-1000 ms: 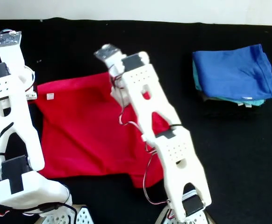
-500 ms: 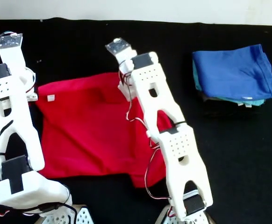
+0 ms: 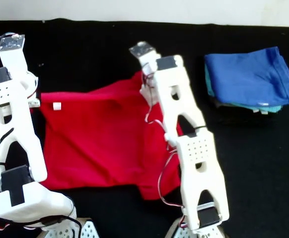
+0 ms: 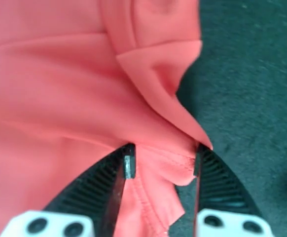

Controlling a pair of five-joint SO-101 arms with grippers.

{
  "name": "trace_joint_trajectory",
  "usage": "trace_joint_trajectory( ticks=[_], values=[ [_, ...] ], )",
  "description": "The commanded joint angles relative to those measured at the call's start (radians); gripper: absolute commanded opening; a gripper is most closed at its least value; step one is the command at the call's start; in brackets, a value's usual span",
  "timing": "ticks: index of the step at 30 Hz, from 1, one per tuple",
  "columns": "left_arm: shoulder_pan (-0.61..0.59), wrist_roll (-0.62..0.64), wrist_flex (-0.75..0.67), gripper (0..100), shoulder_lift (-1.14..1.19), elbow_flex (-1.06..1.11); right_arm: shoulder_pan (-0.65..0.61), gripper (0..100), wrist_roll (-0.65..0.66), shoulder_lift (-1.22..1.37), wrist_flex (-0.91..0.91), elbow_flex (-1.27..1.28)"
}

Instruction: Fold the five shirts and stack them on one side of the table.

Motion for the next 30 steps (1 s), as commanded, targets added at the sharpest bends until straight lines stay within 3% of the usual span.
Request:
trace_joint_trajectory(
  ticks=[1,11,22,26,30],
  values=[
    [0.016,-0.011,0.002,1,-0.056,-0.016,0.051,19.2,0.009,-0.005,-0.010,-0.024],
    [0.147,-0.006,0.008,1,-0.058,-0.013,0.062,19.2,0.009,0.002,-0.010,-0.022],
    [0.157,-0.006,0.008,1,-0.059,-0.016,0.117,18.6,0.011,0.096,-0.054,-0.033],
    [0.160,-0.006,0.008,1,-0.059,-0.016,0.117,0.0,0.078,0.091,-0.053,-0.033],
    [0.160,-0.006,0.008,1,-0.059,-0.016,0.125,0.3,0.089,0.074,-0.039,-0.061]
  ],
)
